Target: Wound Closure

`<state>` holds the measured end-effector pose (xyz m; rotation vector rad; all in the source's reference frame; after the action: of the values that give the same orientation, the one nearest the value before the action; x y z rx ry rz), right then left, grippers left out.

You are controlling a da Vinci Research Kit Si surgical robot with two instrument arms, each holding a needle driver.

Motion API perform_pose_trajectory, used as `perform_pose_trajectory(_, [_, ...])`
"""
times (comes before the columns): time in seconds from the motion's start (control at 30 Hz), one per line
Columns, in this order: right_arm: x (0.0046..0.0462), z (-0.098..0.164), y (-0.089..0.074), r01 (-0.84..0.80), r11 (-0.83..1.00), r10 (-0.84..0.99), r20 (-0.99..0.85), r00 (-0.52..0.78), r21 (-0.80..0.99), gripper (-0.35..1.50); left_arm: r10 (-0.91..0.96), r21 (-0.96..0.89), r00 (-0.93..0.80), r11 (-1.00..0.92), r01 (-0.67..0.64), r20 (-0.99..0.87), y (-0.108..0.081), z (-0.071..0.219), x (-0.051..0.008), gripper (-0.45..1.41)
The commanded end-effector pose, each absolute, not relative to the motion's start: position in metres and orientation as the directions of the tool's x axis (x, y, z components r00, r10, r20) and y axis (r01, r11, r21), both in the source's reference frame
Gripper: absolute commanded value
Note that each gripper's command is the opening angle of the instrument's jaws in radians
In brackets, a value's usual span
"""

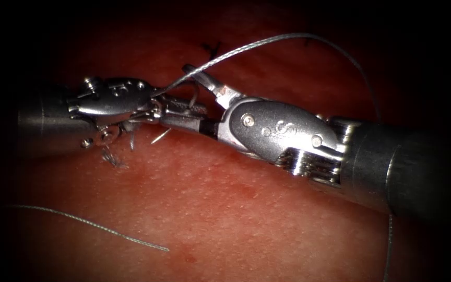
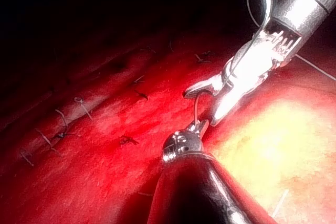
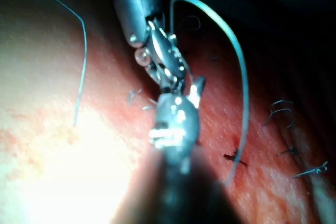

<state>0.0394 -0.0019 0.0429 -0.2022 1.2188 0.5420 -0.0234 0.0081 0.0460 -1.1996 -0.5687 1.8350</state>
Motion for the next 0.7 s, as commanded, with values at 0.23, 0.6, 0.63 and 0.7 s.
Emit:
perform_pose_trajectory(0.23, [0.0414, 0.0421, -0.0020, -0.522, 0.853, 0.218, -0.909, 0.356, 0.000, 0.44, 0.843, -0.745, -0.163, -0.531, -0.405, -0.512, 0.0079, 0.0460, -0.0248, -0.45])
perform_pose_trajectory(0.6, [0.0405, 0.0425, -0.0019, -0.526, 0.837, 0.151, -0.859, 0.490, -0.152, 0.09, 0.847, -0.752, -0.131, -0.521, -0.405, -0.515, 0.0085, 0.0455, -0.0236, -0.45])
perform_pose_trajectory(0.63, [0.0406, 0.0424, -0.0020, -0.529, 0.833, 0.146, -0.860, 0.489, -0.160, 0.04, 0.847, -0.752, -0.128, -0.520, -0.406, -0.516, 0.0084, 0.0455, -0.0236, -0.45])
perform_pose_trajectory(0.7, [0.0407, 0.0424, -0.0021, -0.536, 0.828, 0.145, -0.863, 0.485, -0.162, -0.01, 0.847, -0.751, -0.128, -0.519, -0.408, -0.516, 0.0083, 0.0454, -0.0238, -0.45])
